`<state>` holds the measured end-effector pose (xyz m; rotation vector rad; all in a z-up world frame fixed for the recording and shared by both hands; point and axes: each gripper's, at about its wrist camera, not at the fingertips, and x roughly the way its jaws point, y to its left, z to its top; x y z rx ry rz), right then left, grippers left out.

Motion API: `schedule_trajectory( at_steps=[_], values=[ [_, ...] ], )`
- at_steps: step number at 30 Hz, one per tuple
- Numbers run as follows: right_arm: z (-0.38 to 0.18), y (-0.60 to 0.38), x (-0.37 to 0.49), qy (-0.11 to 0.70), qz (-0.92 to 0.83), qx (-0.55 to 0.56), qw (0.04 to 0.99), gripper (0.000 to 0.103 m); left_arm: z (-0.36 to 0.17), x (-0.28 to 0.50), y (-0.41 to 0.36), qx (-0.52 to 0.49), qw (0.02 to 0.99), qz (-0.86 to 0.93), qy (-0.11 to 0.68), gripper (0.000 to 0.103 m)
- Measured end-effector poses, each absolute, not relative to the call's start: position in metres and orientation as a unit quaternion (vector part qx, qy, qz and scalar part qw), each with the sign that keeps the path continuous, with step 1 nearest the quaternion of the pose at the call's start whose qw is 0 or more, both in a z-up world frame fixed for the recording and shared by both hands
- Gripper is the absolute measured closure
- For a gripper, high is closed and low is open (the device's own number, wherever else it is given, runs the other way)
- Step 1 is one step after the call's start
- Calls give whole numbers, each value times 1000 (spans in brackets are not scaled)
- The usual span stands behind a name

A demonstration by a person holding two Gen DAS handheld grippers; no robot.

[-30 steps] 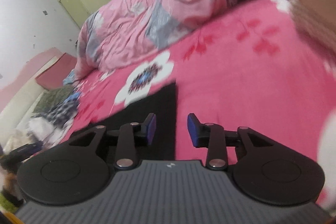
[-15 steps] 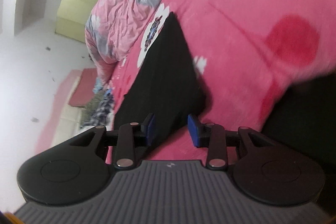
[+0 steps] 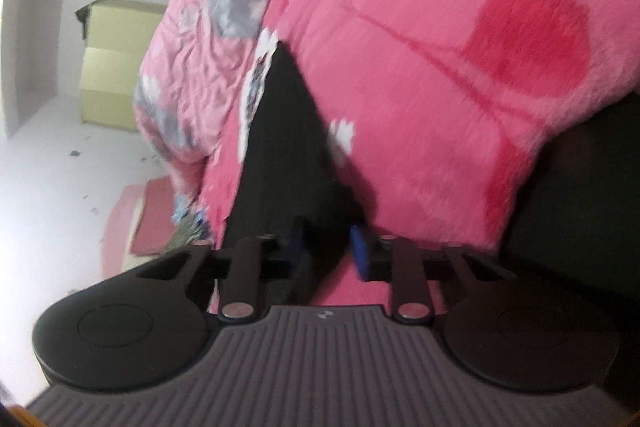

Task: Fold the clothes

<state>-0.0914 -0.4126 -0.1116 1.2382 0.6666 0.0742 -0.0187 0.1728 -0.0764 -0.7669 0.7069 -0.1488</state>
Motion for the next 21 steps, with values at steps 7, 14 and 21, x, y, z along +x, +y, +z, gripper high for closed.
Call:
schedule_trajectory(
  at_steps=[7, 14, 21],
  values=[
    [-83, -416, -93, 247, 62, 539, 803, 101, -67, -22, 181, -380, 864, -71, 323, 99],
    [-110, -438, -102, 288, 10, 549, 784, 101, -86, -19, 184, -382, 852, -67, 352, 97],
    [-86, -450, -120, 247, -47, 514, 820, 98, -68, -28, 193, -351, 873, -52, 336, 65]
  ],
)
